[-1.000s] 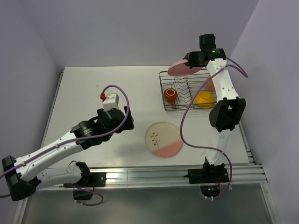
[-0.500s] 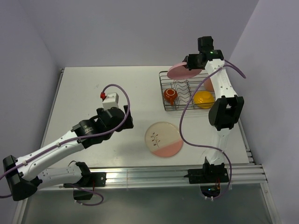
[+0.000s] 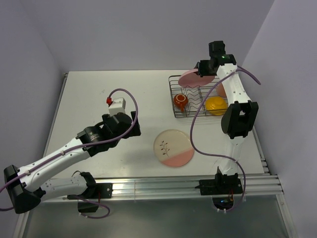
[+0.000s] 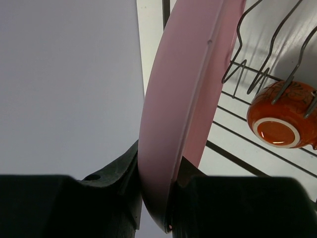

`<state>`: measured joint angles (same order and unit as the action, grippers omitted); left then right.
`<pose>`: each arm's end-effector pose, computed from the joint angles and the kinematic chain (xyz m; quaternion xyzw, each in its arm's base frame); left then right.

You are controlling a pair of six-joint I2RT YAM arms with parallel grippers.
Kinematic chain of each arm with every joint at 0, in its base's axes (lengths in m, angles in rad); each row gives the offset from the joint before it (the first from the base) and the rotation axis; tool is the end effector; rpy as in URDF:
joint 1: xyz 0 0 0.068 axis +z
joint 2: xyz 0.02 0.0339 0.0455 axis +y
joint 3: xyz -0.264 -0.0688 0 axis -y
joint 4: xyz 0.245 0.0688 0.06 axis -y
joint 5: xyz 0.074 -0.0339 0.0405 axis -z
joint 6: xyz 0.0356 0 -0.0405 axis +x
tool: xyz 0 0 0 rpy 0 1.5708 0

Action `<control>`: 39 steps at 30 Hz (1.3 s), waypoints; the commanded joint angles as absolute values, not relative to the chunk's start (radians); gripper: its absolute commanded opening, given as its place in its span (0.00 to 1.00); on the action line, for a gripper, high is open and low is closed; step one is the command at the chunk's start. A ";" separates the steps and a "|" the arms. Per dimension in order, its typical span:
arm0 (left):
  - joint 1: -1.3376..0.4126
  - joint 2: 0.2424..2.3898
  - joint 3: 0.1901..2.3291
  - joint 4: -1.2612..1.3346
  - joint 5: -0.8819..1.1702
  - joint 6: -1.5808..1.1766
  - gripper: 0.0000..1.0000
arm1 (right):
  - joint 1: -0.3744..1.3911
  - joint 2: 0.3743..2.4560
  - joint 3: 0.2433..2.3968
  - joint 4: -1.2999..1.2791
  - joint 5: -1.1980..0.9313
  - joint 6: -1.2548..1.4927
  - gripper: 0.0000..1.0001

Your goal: Load the mixed dishes into the dish rack

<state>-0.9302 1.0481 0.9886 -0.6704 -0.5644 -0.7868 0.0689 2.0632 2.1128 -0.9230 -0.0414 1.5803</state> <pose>0.1431 -0.1601 0.3182 -0.0506 0.8827 -0.1306 0.4486 0.4557 0.0329 0.3342 0.6392 0.6887 0.2640 0.2176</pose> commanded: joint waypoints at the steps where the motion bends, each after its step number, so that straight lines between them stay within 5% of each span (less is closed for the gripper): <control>1: -0.922 1.038 1.012 -0.652 -0.555 -0.773 0.99 | 0.061 2.059 2.141 -0.880 -0.012 1.571 0.00; 3: -0.919 1.034 1.009 -0.655 -0.552 -0.776 0.99 | 0.061 2.075 2.160 -0.881 -0.009 1.563 0.00; 17: -0.914 1.069 0.991 -0.649 -0.488 -0.787 0.99 | 0.064 2.123 2.183 -0.861 -0.040 1.514 0.51; 26: -0.914 1.114 0.966 -0.604 -0.414 -0.758 0.99 | 0.084 2.069 2.201 -0.828 -0.052 1.470 0.59; 31: -0.900 1.207 0.992 -0.554 -0.168 -0.686 0.95 | 0.094 1.970 2.203 -0.854 -0.092 1.405 0.67; 33: -0.891 1.236 0.967 -0.513 -0.106 -0.699 0.95 | 0.095 1.924 2.160 -0.859 -0.109 1.382 0.78; 39: -0.859 1.299 0.913 -0.431 0.077 -0.732 0.94 | 0.100 1.717 1.999 -0.873 -0.159 1.287 0.78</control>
